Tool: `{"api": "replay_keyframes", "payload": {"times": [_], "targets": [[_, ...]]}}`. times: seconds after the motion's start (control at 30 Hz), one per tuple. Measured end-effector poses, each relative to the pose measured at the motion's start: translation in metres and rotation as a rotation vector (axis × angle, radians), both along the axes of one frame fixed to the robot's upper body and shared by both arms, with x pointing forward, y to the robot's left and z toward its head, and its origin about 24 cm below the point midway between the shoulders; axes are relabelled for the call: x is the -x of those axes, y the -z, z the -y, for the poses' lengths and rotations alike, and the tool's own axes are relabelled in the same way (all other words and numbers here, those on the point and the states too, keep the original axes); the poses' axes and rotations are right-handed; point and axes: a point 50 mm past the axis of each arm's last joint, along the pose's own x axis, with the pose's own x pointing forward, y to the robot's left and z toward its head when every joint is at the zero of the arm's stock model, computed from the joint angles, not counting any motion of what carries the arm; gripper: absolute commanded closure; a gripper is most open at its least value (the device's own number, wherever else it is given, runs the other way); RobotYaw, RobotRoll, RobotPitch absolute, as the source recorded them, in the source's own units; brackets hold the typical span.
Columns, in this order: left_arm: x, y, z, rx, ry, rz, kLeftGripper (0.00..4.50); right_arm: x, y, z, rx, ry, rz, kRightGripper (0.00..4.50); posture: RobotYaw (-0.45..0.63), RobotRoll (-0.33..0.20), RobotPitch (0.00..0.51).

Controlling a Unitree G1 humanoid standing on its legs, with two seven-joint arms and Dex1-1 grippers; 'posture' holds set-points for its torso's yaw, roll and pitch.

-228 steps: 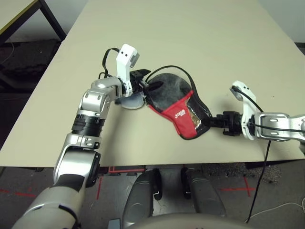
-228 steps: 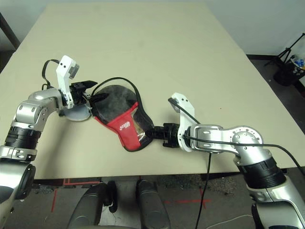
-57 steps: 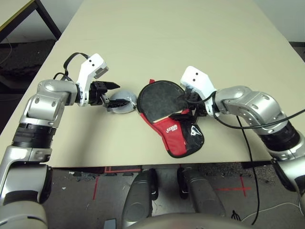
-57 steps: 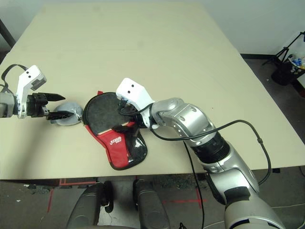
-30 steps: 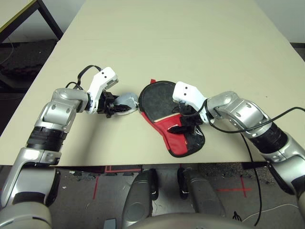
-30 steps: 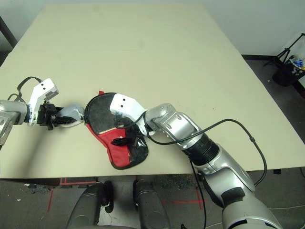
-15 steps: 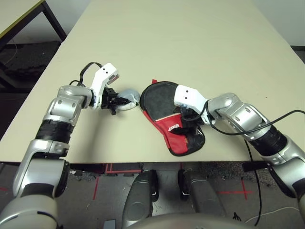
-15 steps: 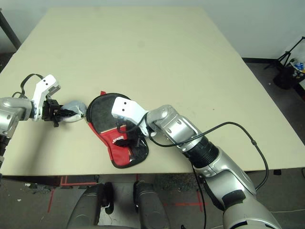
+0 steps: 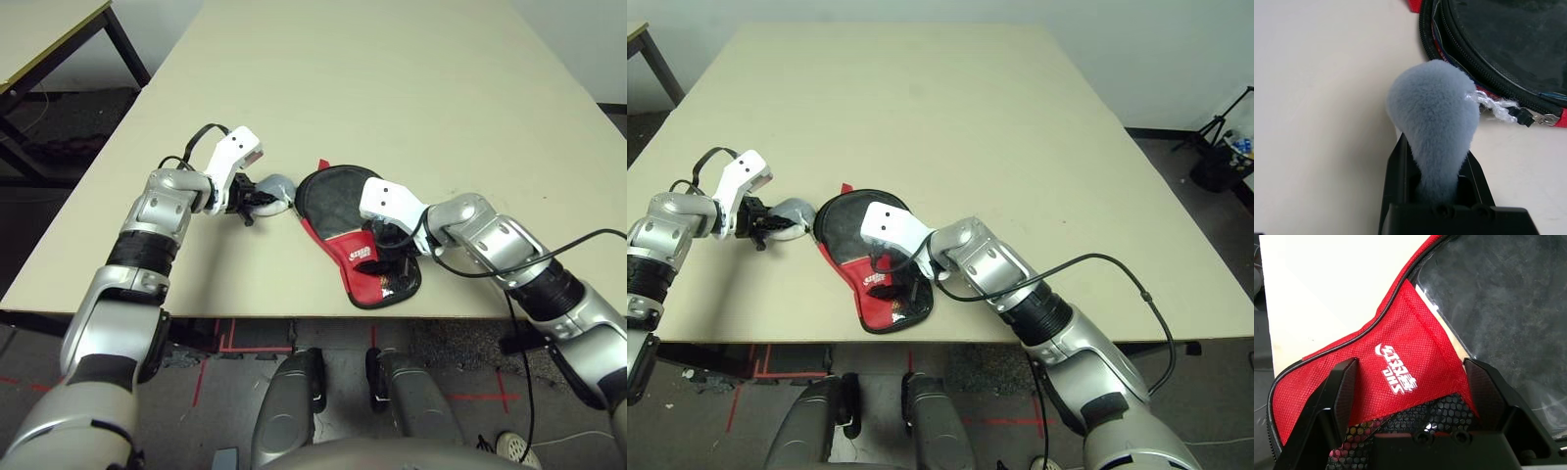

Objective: Store the ping-pong paddle in its case and zip it.

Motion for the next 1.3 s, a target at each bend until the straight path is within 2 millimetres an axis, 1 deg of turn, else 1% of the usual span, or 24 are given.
{"api": "replay_keyframes", "payload": {"times": [0.27, 0.43, 0.57, 0.67, 0.73, 0.83, 0.93, 1.07, 1.17, 1.3], "targets": [[-0.004, 0.0, 0.004, -0.005, -0.005, 0.012, 4.11, -0.007, 0.0, -0.003, -0.042, 0.025, -0.004, 0.0, -0.1, 0.0, 0.211], [-0.004, -0.001, 0.004, 0.009, -0.007, 0.019, 4.11, -0.013, -0.006, -0.006, -0.069, 0.049, 0.007, 0.0, -0.1, 0.0, 0.226], [-0.004, -0.003, 0.007, 0.022, 0.005, 0.028, 4.11, -0.019, -0.016, -0.009, -0.1, 0.069, 0.039, 0.0, -0.1, 0.0, 0.236], [-0.003, -0.005, 0.008, 0.047, 0.019, 0.039, 4.11, -0.025, -0.031, -0.009, -0.127, 0.086, 0.088, 0.0, -0.1, 0.0, 0.238], [-0.001, -0.006, 0.01, 0.072, 0.035, 0.043, 3.36, -0.027, -0.036, -0.007, -0.135, 0.093, 0.099, 0.0, -0.1, 0.0, 0.242], [0.007, -0.012, 0.008, 0.108, 0.076, 0.018, 2.44, -0.026, -0.037, -0.005, -0.129, 0.09, 0.09, 0.0, -0.11, 0.0, 0.242], [0.021, -0.02, 0.002, 0.12, 0.131, -0.041, 1.37, -0.026, -0.04, 0.002, -0.109, 0.094, 0.09, 0.0, -0.11, 0.0, 0.242], [0.039, -0.039, -0.009, 0.098, 0.185, -0.104, 0.03, -0.027, -0.047, 0.009, -0.094, 0.099, 0.105, 0.0, -0.1, 0.0, 0.244], [0.046, -0.05, -0.014, 0.087, 0.205, -0.133, 0.03, -0.028, -0.051, 0.012, -0.086, 0.098, 0.114, 0.0, -0.09, 0.0, 0.245], [0.047, -0.058, -0.013, 0.083, 0.224, -0.145, 0.03, -0.029, -0.056, 0.013, -0.08, 0.09, 0.119, 0.0, -0.09, 0.0, 0.248]]}}
